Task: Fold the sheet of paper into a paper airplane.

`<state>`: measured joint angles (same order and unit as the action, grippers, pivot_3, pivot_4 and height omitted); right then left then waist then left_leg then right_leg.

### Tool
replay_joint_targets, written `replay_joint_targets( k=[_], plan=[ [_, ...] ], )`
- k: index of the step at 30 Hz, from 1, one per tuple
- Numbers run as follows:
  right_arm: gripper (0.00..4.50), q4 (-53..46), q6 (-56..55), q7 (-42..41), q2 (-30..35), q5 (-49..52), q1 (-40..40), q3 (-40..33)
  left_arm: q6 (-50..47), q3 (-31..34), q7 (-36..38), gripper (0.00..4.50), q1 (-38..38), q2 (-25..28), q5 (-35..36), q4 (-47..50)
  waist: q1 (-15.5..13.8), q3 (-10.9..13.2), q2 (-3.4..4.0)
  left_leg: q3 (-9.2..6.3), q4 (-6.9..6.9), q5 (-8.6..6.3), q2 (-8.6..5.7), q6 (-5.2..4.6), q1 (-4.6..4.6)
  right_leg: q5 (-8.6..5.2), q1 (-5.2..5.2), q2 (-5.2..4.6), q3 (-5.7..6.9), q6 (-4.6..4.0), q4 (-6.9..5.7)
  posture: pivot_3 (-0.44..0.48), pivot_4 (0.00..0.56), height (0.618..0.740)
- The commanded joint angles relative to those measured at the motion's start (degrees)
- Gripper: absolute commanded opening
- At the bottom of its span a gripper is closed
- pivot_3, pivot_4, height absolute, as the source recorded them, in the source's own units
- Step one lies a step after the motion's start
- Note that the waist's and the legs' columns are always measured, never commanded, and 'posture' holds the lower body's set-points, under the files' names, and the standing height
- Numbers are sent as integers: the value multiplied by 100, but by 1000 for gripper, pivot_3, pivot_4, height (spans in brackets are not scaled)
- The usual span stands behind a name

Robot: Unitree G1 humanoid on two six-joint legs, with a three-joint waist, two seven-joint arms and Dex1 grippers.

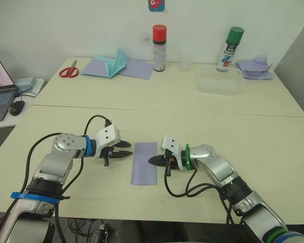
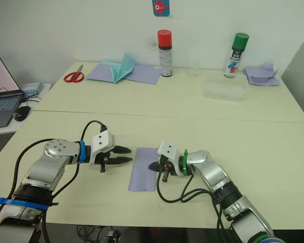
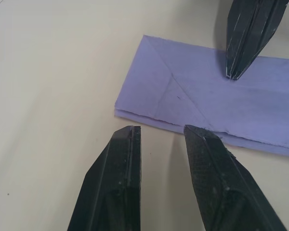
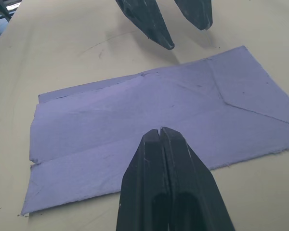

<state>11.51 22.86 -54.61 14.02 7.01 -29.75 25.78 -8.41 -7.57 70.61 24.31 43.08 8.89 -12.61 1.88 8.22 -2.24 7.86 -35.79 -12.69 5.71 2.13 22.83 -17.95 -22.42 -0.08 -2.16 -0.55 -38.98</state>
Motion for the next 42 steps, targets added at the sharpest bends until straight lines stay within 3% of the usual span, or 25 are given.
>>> replay_joint_targets(
  k=[1, 23, 42],
  plan=[
    [0, 244, 190, 323, 110, -258, 124, -69, 15, 28, 21, 1689, -43, -9, 53, 168, 0, 0, 0, 0, 0, 0, 0, 0, 0, 0, 0, 0, 0, 0, 0, 0, 150, 740],
    [0, 182, 240, 394, 130, -241, 175, -84, 321, -268, 59, 1689, -218, -156, -239, 139, 0, -1, 0, -2, -3, 0, 0, 0, -2, 1, 5, 0, 0, 0, 0, 0, 150, 740],
    [0, 139, 284, 404, 123, -255, 221, -116, -207, -53, 88, 1689, -30, -437, 61, 343, -20, -1, -1, -6, -9, 3, -5, -6, 0, 4, 9, -1, -1, 7, 0, 0, 150, 740]
  ],
)
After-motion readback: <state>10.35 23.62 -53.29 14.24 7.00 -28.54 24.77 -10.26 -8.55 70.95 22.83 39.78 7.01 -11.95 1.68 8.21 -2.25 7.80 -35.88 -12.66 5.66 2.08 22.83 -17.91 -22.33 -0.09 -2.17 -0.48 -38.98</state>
